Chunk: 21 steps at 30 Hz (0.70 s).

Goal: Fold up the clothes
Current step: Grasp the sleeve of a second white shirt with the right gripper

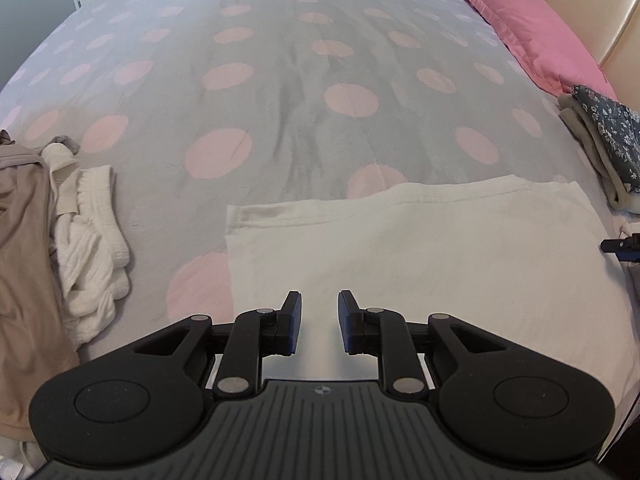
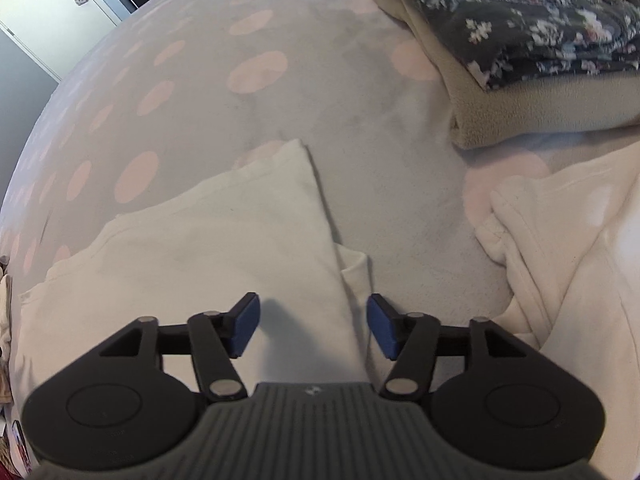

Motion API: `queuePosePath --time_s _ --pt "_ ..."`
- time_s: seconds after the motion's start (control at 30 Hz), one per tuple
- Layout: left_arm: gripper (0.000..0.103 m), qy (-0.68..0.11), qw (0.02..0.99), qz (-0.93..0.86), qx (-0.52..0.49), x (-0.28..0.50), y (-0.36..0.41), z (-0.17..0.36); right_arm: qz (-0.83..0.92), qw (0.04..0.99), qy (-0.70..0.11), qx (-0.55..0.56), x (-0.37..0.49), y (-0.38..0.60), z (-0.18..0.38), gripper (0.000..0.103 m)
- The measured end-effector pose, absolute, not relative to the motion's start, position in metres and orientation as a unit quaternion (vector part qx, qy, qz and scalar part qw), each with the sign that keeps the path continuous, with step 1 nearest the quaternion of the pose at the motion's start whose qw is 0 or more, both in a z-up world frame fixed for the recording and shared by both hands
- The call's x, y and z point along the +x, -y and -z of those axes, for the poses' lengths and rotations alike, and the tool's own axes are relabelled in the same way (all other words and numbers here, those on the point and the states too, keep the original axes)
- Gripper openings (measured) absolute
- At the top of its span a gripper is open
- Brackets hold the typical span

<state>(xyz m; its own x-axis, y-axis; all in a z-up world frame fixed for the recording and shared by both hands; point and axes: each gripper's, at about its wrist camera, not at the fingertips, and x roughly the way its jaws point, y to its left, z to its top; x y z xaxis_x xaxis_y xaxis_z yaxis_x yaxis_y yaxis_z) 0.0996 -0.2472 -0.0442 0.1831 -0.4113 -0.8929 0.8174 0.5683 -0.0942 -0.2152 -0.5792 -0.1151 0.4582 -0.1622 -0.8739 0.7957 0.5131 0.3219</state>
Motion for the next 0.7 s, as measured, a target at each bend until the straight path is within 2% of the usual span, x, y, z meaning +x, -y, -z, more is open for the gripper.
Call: queuePosePath --time_s 0.1,0.13,0.2,0.27,0.3,0.33,0.37,0.47,0.7 --pt "0.018 -0.491 0.737 0.411 0.216 0.101 0.252 0.05 0.306 0.765 -0.418 0.381 -0.212 0.58 0.12 0.069" --pt "0.018 -0.493 0.736 0.409 0.219 0.102 0.254 0.052 0.3 0.768 -0.421 0.378 -0.208 0.579 0.12 0.068" --pt "0.018 -0.493 0.737 0.404 0.225 0.103 0.254 0.055 0.288 0.774 -0.433 0.361 -0.197 0.572 0.122 0.059" --pt "0.018 -0.491 0.74 0.399 0.228 0.104 0.252 0.055 0.284 0.779 -0.443 0.341 -0.187 0.565 0.122 0.04" --pt "0.018 -0.49 0.742 0.397 0.228 0.105 0.251 0.055 0.281 0.781 -0.444 0.338 -0.184 0.562 0.122 0.036" --pt "0.018 -0.489 0.744 0.394 0.228 0.106 0.25 0.054 0.278 0.782 -0.445 0.335 -0.182 0.56 0.121 0.023" --pt "0.018 -0.487 0.746 0.392 0.228 0.107 0.248 0.054 0.28 0.783 -0.446 0.332 -0.18 0.559 0.12 0.015" --pt "0.018 -0.489 0.75 0.386 0.225 0.112 0.244 0.051 0.289 0.786 -0.451 0.31 -0.176 0.552 0.113 0.012" --pt "0.018 -0.48 0.737 0.404 0.25 0.109 0.237 0.038 0.276 0.796 -0.446 0.302 -0.164 0.53 0.075 0.011"
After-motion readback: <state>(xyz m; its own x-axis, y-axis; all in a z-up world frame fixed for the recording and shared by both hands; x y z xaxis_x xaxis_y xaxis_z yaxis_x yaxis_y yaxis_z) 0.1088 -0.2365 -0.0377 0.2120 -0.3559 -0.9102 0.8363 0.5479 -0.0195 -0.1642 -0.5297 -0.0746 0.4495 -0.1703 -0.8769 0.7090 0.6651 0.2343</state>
